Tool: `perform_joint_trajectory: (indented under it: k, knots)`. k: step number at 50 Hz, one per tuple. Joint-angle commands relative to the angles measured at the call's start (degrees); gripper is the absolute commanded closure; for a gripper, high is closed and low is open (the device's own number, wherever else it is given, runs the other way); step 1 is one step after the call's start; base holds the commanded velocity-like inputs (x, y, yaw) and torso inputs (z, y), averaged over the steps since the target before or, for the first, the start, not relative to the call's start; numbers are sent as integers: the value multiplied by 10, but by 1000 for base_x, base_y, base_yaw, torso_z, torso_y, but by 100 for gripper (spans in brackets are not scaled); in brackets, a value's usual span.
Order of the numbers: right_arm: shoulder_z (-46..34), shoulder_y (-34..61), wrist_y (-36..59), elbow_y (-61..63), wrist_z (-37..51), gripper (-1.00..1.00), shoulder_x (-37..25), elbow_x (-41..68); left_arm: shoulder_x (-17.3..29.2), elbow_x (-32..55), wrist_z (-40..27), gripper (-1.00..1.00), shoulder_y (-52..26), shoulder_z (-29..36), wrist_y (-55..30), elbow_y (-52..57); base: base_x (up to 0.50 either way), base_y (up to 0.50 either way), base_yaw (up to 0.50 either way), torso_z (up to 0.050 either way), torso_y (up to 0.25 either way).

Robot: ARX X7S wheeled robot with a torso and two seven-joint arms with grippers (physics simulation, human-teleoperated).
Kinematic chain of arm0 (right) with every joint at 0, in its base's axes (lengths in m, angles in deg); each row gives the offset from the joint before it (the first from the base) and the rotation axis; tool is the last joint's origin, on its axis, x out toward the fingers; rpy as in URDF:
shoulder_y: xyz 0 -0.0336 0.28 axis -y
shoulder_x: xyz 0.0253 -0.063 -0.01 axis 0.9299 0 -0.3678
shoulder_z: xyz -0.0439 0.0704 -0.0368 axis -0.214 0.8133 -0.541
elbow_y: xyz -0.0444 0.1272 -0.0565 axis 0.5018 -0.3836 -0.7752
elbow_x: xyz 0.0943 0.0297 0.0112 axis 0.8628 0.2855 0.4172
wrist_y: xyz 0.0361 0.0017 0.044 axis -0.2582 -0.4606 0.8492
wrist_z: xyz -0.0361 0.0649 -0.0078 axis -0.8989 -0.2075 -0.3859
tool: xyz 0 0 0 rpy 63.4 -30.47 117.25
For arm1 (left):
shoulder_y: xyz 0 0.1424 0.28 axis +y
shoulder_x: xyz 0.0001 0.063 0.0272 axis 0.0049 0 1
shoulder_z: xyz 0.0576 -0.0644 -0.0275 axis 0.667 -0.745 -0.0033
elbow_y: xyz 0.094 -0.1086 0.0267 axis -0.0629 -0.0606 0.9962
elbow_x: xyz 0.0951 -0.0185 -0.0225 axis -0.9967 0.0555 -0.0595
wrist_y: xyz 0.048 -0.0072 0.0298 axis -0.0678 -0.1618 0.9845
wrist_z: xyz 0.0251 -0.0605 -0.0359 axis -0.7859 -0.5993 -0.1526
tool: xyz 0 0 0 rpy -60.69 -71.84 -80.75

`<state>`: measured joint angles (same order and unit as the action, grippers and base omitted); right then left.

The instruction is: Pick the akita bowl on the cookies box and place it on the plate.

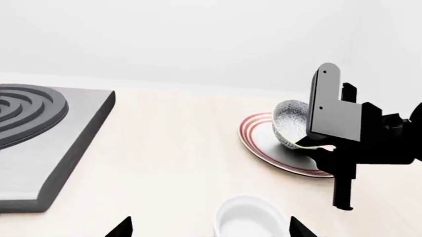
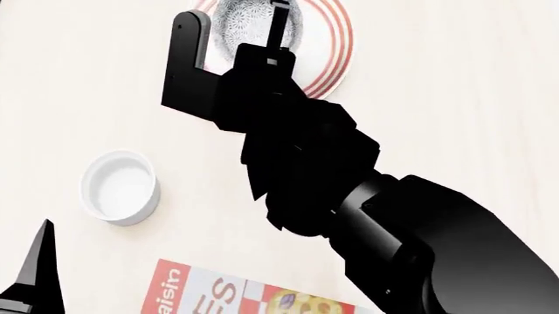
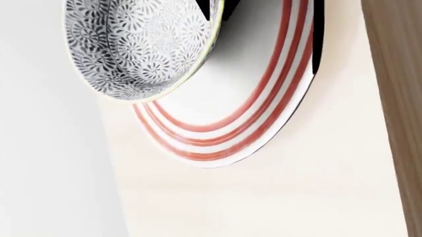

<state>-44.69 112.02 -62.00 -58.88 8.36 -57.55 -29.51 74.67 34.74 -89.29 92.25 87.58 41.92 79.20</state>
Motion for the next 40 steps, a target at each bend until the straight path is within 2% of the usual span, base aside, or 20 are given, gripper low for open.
perform_joint_trajectory:
  k: [1,2,13,22,27,33,40]
  knots:
    - [2,-12,-14,-32,-5,100,11,-7,0,1,0,-100,0,1,2,-5,0,0,0,0,0]
    - [3,-12,-16,-35,-3,-100,11,-7,0,2,0,-100,0,1,2,-6,0,0,0,0,0]
    - [8,-8,-11,-25,1,-100,5,-9,1,3,1,-100,1,3,4,-8,0,0,0,0,0]
    - [12,4,25,49,11,-100,-28,0,3,4,-2,-100,0,3,1,-3,0,0,0,0,0]
    - [18,26,95,204,29,-100,-92,24,6,6,-5,-100,-1,2,-3,2,0,0,0,0,0]
    - [40,64,210,471,67,-100,-209,86,11,7,-12,-100,-1,0,-10,14,0,0,0,0,0]
    - [74,60,262,693,154,-100,-318,127,14,7,-21,-100,-4,-2,-17,25,0,0,0,0,0]
